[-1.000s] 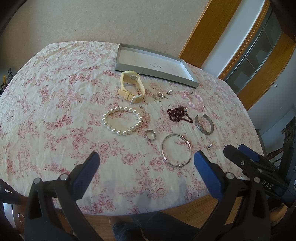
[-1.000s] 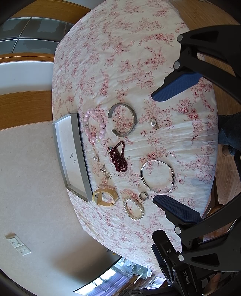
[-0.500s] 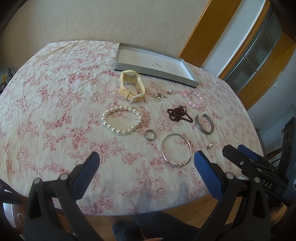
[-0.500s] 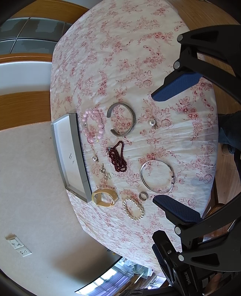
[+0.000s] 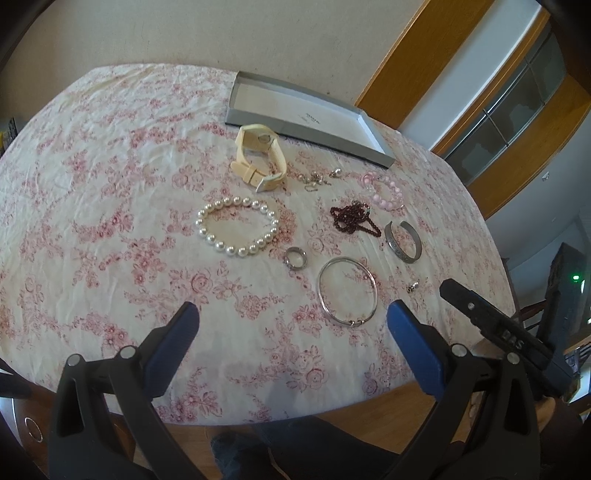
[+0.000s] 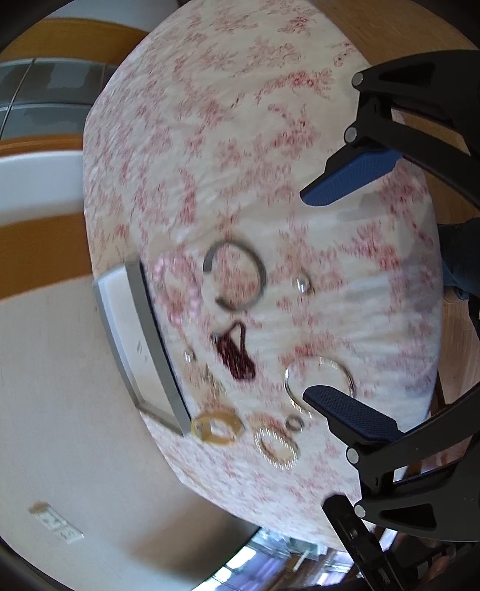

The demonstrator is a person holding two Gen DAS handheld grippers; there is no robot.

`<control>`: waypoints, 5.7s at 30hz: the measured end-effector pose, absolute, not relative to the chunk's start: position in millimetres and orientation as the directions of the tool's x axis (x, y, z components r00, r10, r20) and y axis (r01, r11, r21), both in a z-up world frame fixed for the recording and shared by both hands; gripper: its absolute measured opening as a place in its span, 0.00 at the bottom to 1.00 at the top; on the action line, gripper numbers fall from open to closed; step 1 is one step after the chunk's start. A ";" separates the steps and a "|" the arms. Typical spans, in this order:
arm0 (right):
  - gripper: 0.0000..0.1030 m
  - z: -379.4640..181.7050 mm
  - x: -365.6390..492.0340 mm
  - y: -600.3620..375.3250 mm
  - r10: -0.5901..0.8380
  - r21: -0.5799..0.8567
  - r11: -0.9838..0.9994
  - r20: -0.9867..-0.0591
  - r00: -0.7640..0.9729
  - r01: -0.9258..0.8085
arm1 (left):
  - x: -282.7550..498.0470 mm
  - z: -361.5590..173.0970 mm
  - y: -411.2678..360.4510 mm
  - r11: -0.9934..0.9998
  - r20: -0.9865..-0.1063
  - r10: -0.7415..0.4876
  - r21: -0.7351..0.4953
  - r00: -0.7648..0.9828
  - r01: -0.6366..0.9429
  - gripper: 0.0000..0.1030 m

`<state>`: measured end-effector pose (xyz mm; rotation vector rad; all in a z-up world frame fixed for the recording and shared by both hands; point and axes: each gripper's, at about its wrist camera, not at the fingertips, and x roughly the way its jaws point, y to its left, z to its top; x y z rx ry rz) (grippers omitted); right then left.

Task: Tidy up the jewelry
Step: 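Move the right tool to the pearl earring and close on it, then close the left tool on the thin silver bangle while the right tool holds the pearl earring, then carry the bangle and earring into the gray tray and open both tools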

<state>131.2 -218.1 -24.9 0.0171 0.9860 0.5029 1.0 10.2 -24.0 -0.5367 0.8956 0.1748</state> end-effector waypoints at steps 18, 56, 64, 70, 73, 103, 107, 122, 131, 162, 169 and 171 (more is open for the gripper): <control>0.36 -58.8 142.1 -196.3 0.385 0.152 0.874 -0.798 0.464 -0.462 | 5.1 -31.4 22.1 0.877 -0.818 0.123 -0.176 0.562 -0.448 0.98; 0.13 -67.2 144.4 -217.2 0.484 0.132 0.811 -0.698 0.528 -0.570 | 53.1 -63.1 -70.3 0.896 -0.800 0.171 -0.116 0.575 -0.429 0.92; 0.13 -67.5 147.6 -227.1 0.504 0.153 0.803 -0.690 0.519 -0.576 | 75.8 -72.3 -90.9 0.895 -0.798 0.244 -0.034 0.552 -0.444 0.88; 0.13 -67.7 146.3 -231.8 0.497 0.150 0.808 -0.693 0.522 -0.570 | 90.7 -75.0 -105.9 0.904 -0.795 0.266 0.011 0.545 -0.426 0.88; 0.13 -67.6 147.2 -234.8 0.492 0.152 0.812 -0.696 0.523 -0.563 | 96.2 -75.1 -105.0 0.902 -0.795 0.268 0.009 0.544 -0.431 0.88; 0.13 -49.0 156.8 -226.4 0.477 0.150 0.827 -0.696 0.536 -0.542 | 91.9 -55.9 -86.4 0.913 -0.777 0.215 -0.056 0.592 -0.405 0.69; 0.13 -36.9 158.6 -215.7 0.478 0.148 0.828 -0.690 0.543 -0.540 | 89.1 -40.2 -75.6 0.914 -0.766 0.210 -0.067 0.608 -0.400 0.69; 0.13 11.8 166.7 -162.4 0.463 0.156 0.855 -0.658 0.593 -0.495 | 85.1 20.0 10.9 0.921 -0.730 0.209 -0.076 0.650 -0.382 0.69; 0.13 34.1 233.9 -122.5 0.501 0.165 0.826 -0.653 0.568 -0.539 | 139.2 42.7 57.7 0.907 -0.706 0.243 -0.078 0.665 -0.413 0.69; 0.13 -35.2 444.1 5.0 0.470 0.177 0.789 -0.791 0.392 -0.589 | 333.2 -17.3 146.0 0.865 -0.794 0.239 -0.087 0.558 -0.494 0.70; 0.35 -31.9 445.2 -3.3 0.479 0.200 0.796 -0.785 0.393 -0.572 | 350.0 -28.3 144.0 0.876 -0.803 0.232 -0.073 0.549 -0.477 0.70; 0.35 -29.5 445.1 -9.5 0.475 0.196 0.800 -0.785 0.399 -0.567 | 354.2 -31.3 142.7 0.879 -0.805 0.227 -0.072 0.548 -0.471 0.70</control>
